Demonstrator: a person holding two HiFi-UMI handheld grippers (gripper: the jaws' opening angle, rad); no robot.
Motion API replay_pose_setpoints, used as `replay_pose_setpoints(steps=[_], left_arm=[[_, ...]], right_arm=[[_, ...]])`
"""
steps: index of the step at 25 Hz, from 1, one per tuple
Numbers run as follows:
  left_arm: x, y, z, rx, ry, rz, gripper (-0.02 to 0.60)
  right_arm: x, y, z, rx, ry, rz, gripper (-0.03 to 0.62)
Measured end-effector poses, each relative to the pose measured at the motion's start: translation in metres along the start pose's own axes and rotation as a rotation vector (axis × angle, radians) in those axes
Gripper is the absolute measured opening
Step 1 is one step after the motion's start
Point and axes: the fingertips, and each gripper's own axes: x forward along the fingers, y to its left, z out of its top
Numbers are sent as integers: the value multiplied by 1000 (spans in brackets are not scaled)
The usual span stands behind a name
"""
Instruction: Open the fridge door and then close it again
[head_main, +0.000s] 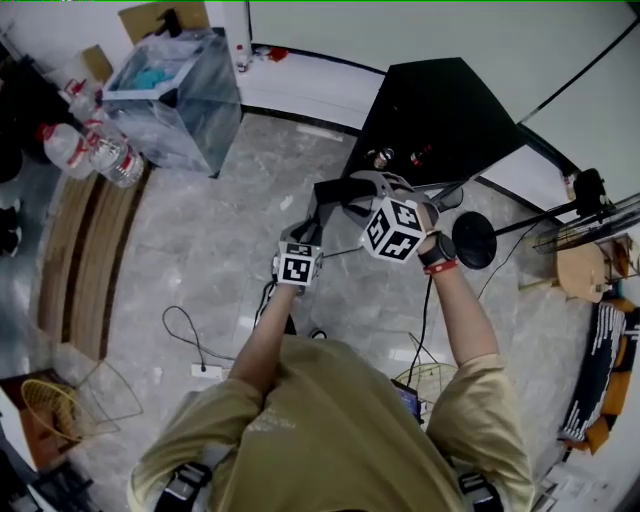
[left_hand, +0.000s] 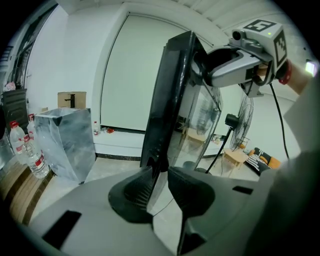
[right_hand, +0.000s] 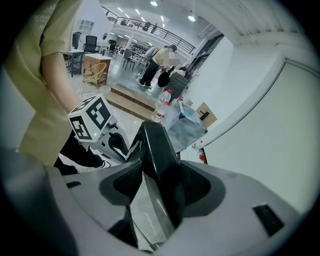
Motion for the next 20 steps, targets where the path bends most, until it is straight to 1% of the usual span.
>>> replay_pose_setpoints(steps=[7, 13, 16, 20], left_arm=[[17, 19, 18, 8, 0, -9, 107], [32, 37, 32, -5, 2, -23, 107], [39, 44, 37, -11, 6, -41, 107], [48, 50, 45, 3, 16, -68, 107]], right_arm=[[14, -23, 0, 39, 6, -31, 250], [28, -43, 1, 68, 21, -59, 247], [33, -51, 1, 86, 29, -74, 247], [39, -61, -1, 110, 41, -80, 244]])
